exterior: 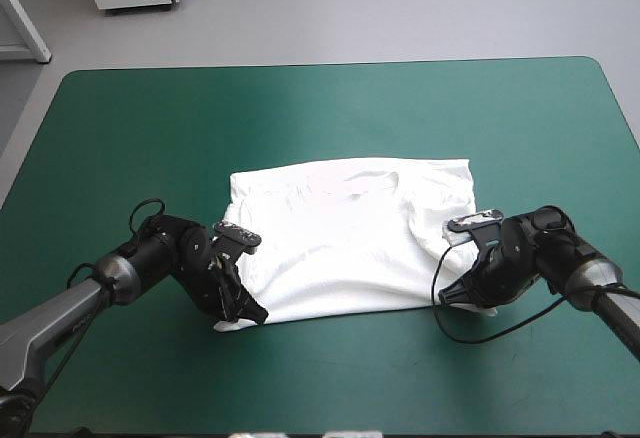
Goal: Fold the cloth
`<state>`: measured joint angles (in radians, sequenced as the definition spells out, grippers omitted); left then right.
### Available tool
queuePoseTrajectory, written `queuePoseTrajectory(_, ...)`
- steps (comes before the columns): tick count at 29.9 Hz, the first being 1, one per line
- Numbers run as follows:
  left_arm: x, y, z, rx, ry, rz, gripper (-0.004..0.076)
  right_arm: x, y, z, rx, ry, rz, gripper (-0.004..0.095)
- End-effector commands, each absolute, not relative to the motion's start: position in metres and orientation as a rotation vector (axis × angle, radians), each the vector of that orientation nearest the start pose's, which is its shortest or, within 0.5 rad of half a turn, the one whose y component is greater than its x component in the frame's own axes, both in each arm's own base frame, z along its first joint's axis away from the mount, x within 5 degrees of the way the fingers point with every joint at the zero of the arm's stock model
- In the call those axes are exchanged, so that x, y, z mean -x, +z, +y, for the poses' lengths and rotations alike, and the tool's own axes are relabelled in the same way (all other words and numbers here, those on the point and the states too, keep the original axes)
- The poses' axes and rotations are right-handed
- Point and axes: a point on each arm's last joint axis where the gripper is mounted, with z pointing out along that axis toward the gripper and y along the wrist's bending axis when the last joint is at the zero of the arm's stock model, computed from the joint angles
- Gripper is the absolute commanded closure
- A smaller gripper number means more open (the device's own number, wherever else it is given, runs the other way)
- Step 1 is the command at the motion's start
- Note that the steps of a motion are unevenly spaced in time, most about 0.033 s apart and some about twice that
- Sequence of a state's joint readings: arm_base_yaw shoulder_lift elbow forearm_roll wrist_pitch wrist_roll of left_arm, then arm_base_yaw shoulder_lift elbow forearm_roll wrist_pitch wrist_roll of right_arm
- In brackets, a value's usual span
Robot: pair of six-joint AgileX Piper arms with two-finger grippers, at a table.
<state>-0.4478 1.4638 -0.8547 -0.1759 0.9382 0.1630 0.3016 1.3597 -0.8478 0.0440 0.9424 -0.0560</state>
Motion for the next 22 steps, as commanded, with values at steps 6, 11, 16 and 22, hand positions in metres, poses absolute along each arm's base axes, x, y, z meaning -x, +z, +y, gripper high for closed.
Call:
queuePoseTrajectory(6, -0.205, 0.271, -0.116, -0.763, -0.3, 2.824, 0.0727, -0.215, 0.301, 0.07, 0.47, 0.109, 2.766, 0.0925)
queuePoseTrajectory(11, -0.197, 0.302, -0.113, -0.737, -0.325, 2.761, 0.0727, -0.207, 0.327, 0.068, 0.442, 0.129, 2.708, 0.0925)
queuePoseTrajectory(16, -0.194, 0.338, -0.112, -0.711, -0.352, 2.648, 0.0727, -0.204, 0.351, 0.069, 0.421, 0.171, 2.637, 0.0925)
queuePoseTrajectory(22, -0.209, 0.365, -0.111, -0.635, -0.278, 2.483, 0.0727, -0.216, 0.378, 0.071, 0.389, 0.187, 2.459, 0.0925)
